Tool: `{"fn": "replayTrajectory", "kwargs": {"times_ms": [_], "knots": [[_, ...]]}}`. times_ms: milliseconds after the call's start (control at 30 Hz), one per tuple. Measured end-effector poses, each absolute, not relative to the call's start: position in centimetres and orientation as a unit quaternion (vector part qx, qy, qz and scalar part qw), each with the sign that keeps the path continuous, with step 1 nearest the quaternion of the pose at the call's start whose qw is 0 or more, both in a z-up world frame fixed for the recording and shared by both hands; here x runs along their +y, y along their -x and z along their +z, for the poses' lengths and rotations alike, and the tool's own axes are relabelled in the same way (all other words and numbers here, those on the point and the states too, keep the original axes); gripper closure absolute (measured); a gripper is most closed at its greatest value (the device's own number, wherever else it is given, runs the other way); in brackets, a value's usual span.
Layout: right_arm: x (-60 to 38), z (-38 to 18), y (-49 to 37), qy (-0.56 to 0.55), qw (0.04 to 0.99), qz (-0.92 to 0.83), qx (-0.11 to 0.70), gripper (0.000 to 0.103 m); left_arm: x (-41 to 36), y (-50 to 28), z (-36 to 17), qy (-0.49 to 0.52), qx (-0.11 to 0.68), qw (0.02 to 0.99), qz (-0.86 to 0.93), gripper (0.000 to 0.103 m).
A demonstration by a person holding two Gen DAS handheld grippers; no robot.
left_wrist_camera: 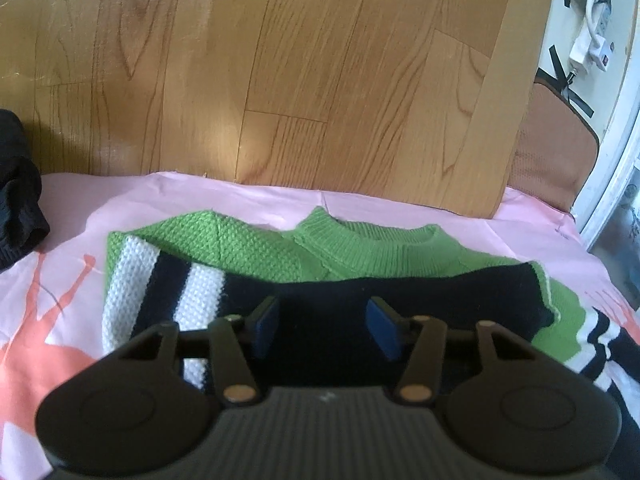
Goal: Fold small clothes
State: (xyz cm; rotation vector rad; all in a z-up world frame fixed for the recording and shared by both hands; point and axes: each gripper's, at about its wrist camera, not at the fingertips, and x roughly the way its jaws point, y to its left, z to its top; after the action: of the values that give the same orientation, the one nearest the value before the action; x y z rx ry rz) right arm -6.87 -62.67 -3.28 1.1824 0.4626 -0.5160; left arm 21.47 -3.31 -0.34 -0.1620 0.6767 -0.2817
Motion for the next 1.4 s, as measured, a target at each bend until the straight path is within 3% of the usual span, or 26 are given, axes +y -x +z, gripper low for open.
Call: {"fn": "replayTrajectory", "kwargs": {"times_ms": [167,200,267,300,567,900,1067,1167,1200,1267,1400], "knots": [[-62.6,-3.3,3.7,-0.519,0.796,-0.242,0.194,0.063,-3.6,-21.8,-0.6,0.079,0.33,0.93,-0.137,0.052],[-62.8,-3.2,2.8,-0.511,0.802,-0.242,0.193,0.067,-3.6,-21.8,-0.6,0.08,0.33,0.93,-0.138,0.052],[-63.8,-2.5,-0.8,-0.473,0.814,-0.245,0.229,0.09,-3.4,-21.8,-0.6,0.082,0.33,0.93,-0.139,0.052],[-64.4,-1.6,-2.3,-0.454,0.823,-0.252,0.23,0.09,-3.4,-21.8,-0.6,0.083,0.33,0.93,-0.141,0.052],[-60.8,13.5,-14.2,-0.296,0.925,-0.177,0.159,0.09,-3.4,-21.7,-0.5,0.084,0.329,0.929,-0.15,0.046],[-40.1,19.0,-18.1,-0.19,0.96,0.089,0.186,0.09,2.6,-20.4,3.2,0.174,0.256,0.939,-0.151,0.045],[-27.4,17.8,-19.8,-0.125,0.937,0.24,0.219,0.09,8.6,-19.6,4.9,0.191,0.238,0.95,-0.066,0.045],[-20.8,13.4,-20.4,-0.07,0.901,0.304,0.302,0.084,11.8,-19.6,4.8,0.242,0.232,0.94,-0.058,0.045],[-19.7,12.1,-20.4,-0.046,0.893,0.31,0.322,0.076,12.5,-19.7,4.6,0.254,0.234,0.937,-0.057,0.045],[-20.0,10.8,-20.2,-0.014,0.902,0.289,0.32,0.07,12.7,-20.1,4.2,0.259,0.243,0.933,-0.053,0.045],[-26.9,11.1,-21.1,-0.044,0.939,0.189,0.282,0.07,11.9,-21.0,3.0,0.236,0.275,0.93,-0.068,0.045]]}}
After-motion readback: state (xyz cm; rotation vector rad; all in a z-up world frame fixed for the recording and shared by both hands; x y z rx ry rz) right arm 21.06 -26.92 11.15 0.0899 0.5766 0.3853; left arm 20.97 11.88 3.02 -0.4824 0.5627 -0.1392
